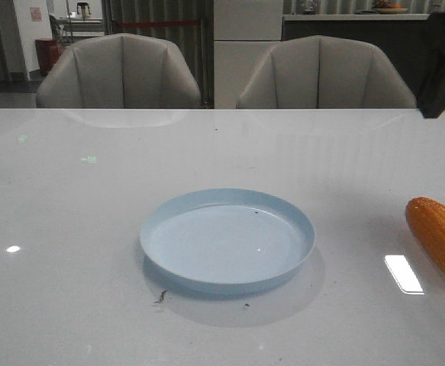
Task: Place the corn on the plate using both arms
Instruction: 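Close the right gripper on the orange corn cob and lift it, then carry the corn with the right gripper over the plate and lower it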
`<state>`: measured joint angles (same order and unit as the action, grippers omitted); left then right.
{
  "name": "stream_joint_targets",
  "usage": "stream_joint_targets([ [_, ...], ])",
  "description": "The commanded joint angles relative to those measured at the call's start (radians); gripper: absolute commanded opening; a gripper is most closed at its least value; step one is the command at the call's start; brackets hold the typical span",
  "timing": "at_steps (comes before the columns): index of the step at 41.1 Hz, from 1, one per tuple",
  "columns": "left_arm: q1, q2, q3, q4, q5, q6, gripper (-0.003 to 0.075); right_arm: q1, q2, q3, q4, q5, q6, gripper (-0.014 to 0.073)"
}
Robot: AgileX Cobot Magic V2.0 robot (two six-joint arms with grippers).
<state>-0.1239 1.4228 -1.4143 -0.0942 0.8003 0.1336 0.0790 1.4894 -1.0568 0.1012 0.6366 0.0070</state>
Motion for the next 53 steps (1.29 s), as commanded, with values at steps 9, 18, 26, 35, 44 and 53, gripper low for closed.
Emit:
stream_joint_targets([
  [9, 0.013, -0.155, 0.247, 0.006, -0.125, 0.002, 0.0494, -0.004, 0.238, -0.147, 0.003, 0.196, 0.003, 0.0559],
  [18, 0.013, -0.176, 0.354, 0.006, -0.146, 0.002, 0.0494, -0.004, 0.314, -0.147, 0.006, 0.207, 0.003, 0.0556],
  [26, 0.013, -0.176, 0.367, 0.006, -0.146, 0.002, 0.0494, -0.004, 0.319, -0.153, 0.006, 0.188, 0.003, 0.0317],
  [35, 0.013, -0.176, 0.367, 0.006, -0.146, 0.002, 0.0494, -0.001, 0.319, -0.244, 0.018, 0.213, -0.046, 0.0163],
  [44, 0.013, -0.171, 0.367, -0.005, -0.152, 0.002, 0.0494, 0.077, 0.319, -0.471, 0.076, 0.321, -0.22, 0.0163],
  [53, 0.013, -0.169, 0.367, -0.028, -0.153, 0.002, 0.0494, 0.228, 0.319, -0.644, 0.1, 0.358, -0.267, 0.0163],
])
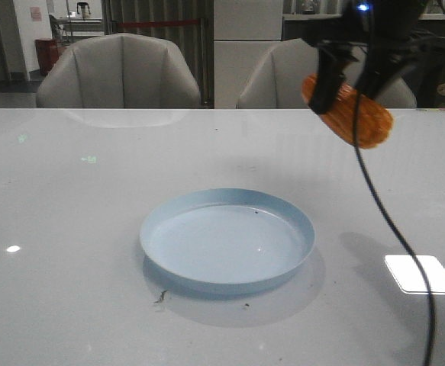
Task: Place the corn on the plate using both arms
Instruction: 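Carry the corn with the right gripper over the plate and lower it, then open the right gripper to release the corn and raise it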
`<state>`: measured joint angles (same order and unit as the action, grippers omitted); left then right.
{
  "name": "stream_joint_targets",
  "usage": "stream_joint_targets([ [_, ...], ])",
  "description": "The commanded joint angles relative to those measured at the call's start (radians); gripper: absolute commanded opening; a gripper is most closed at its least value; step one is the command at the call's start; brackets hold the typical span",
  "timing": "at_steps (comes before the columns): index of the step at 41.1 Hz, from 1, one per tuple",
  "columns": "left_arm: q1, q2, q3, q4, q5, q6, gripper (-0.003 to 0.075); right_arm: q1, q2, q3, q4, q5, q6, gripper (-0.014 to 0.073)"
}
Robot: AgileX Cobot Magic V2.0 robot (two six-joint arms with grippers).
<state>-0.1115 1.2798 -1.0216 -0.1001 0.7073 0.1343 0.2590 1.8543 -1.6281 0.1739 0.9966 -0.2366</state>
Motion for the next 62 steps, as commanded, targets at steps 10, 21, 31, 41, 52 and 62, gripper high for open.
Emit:
stream_joint_targets([
  [10, 0.001, -0.026, -0.026, -0.032, -0.06, 0.002, 0.0494, 0.206, -0.014, -0.086, 0.027, 0.012, -0.036, 0.0167],
  [21, 0.001, -0.026, -0.026, -0.033, -0.054, 0.002, 0.0494, 0.268, 0.105, -0.086, 0.03, 0.032, -0.036, 0.0239],
  [31, 0.001, -0.026, -0.026, -0.053, -0.052, 0.002, 0.0494, 0.269, 0.192, -0.09, 0.029, 0.012, -0.036, 0.0365],
  [41, 0.001, -0.026, -0.026, -0.059, -0.052, 0.002, 0.0494, 0.269, 0.212, -0.092, 0.029, -0.001, -0.036, 0.0516],
  [52, 0.001, -0.026, -0.026, -0.059, -0.051, 0.002, 0.0494, 0.268, 0.211, -0.183, 0.008, 0.151, -0.046, 0.0519],
  [62, 0.001, -0.036, -0.026, -0.048, -0.088, 0.002, 0.0494, 0.175, 0.138, -0.533, -0.034, 0.313, 0.133, 0.0519],
])
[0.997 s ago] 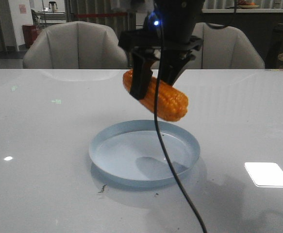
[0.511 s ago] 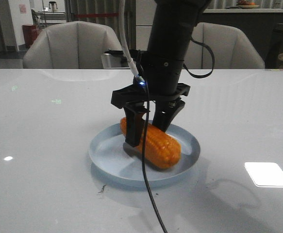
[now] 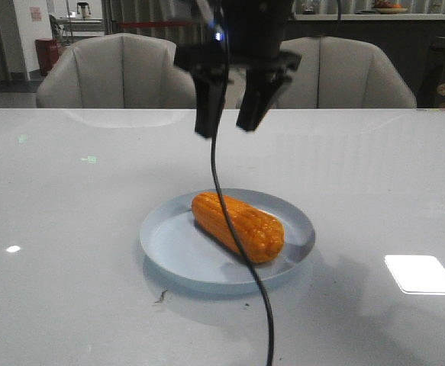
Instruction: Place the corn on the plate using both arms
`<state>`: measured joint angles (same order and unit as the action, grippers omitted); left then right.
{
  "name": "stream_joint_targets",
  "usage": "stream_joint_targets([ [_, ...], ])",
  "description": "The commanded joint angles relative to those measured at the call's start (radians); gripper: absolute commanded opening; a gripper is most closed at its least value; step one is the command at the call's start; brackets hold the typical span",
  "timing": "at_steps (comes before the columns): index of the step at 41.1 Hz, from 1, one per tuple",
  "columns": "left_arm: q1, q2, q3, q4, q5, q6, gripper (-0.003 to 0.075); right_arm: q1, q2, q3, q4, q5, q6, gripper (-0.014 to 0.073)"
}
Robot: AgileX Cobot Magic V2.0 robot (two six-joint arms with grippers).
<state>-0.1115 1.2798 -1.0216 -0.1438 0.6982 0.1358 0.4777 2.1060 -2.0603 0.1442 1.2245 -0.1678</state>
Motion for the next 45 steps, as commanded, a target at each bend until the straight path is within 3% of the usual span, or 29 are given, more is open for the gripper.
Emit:
stream_joint_targets([
  [1, 0.001, -0.041, -0.026, 0.0, -0.086, 0.0, 0.0494, -0.058, -0.139, -0.117, -0.004, 0.077, 0.073, 0.0519],
  [7, 0.001, -0.081, -0.026, 0.027, -0.141, 0.0, 0.0494, -0.167, -0.301, -0.125, -0.005, 0.053, 0.074, 0.0519],
  [15, 0.001, -0.139, -0.026, 0.038, -0.187, 0.0, 0.0494, -0.285, -0.511, 0.012, -0.005, -0.021, 0.074, 0.0519],
  [21, 0.001, -0.174, -0.026, 0.038, -0.196, 0.0, 0.0494, -0.37, -0.691, 0.259, -0.005, -0.165, 0.074, 0.0519],
  [31, 0.001, -0.209, -0.026, 0.038, -0.196, 0.0, 0.0494, -0.513, -1.026, 0.857, -0.006, -0.449, 0.074, 0.0519],
  [37, 0.001, -0.211, -0.026, 0.038, -0.196, 0.0, 0.0494, -0.58, -1.175, 1.105, 0.001, -0.488, 0.082, 0.0519],
  [45, 0.001, -0.211, -0.026, 0.038, -0.196, 0.0, 0.0493, -0.592, -1.296, 1.245, 0.005, -0.485, 0.082, 0.0519],
])
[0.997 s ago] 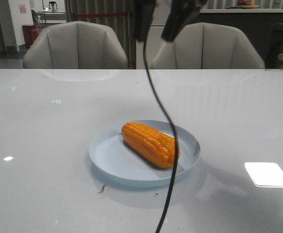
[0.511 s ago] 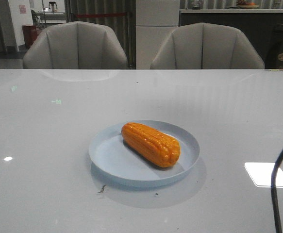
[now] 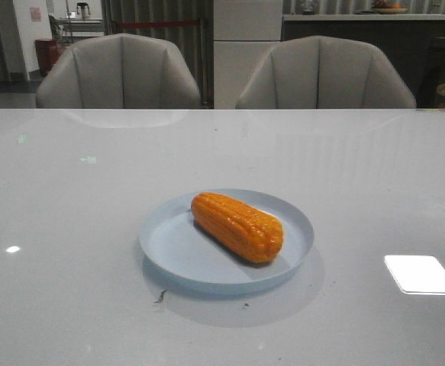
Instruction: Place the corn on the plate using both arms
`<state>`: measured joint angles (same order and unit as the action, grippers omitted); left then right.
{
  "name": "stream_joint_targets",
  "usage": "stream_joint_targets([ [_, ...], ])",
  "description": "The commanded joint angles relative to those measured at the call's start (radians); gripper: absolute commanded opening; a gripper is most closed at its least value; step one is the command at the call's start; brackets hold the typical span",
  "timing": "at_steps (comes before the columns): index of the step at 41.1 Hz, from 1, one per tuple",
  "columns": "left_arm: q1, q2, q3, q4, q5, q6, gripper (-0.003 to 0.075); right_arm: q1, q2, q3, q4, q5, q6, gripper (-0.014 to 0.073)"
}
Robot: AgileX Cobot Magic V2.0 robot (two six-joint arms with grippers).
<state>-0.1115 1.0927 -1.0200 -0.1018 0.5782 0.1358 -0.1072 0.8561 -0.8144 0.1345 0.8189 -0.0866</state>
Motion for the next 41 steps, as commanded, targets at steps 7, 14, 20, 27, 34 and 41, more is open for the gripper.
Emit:
stream_joint_targets([
  [7, 0.001, -0.024, -0.027, -0.004, -0.078, 0.0, 0.0493, -0.007, -0.074, 0.006, 0.015, -0.065, 0.0, 0.0519],
  [14, 0.001, -0.024, -0.027, -0.006, -0.078, 0.0, 0.0493, -0.007, -0.074, 0.006, 0.015, -0.065, 0.0, 0.0519],
  [20, 0.001, -0.024, -0.027, -0.006, -0.078, 0.0, 0.0454, -0.007, -0.074, 0.006, 0.015, -0.065, 0.0, 0.0519],
  [27, 0.001, -0.024, -0.027, -0.011, -0.078, 0.0, 0.0302, -0.007, -0.074, 0.006, 0.015, -0.065, 0.0, 0.0519],
  [34, 0.001, -0.024, -0.027, -0.011, -0.078, 0.0, 0.0179, -0.007, -0.074, 0.006, 0.015, -0.065, 0.0, 0.0519],
  [41, 0.001, -0.024, -0.027, -0.011, -0.078, 0.0, 0.0091, -0.007, -0.074, 0.006, 0.015, -0.065, 0.0, 0.0519],
])
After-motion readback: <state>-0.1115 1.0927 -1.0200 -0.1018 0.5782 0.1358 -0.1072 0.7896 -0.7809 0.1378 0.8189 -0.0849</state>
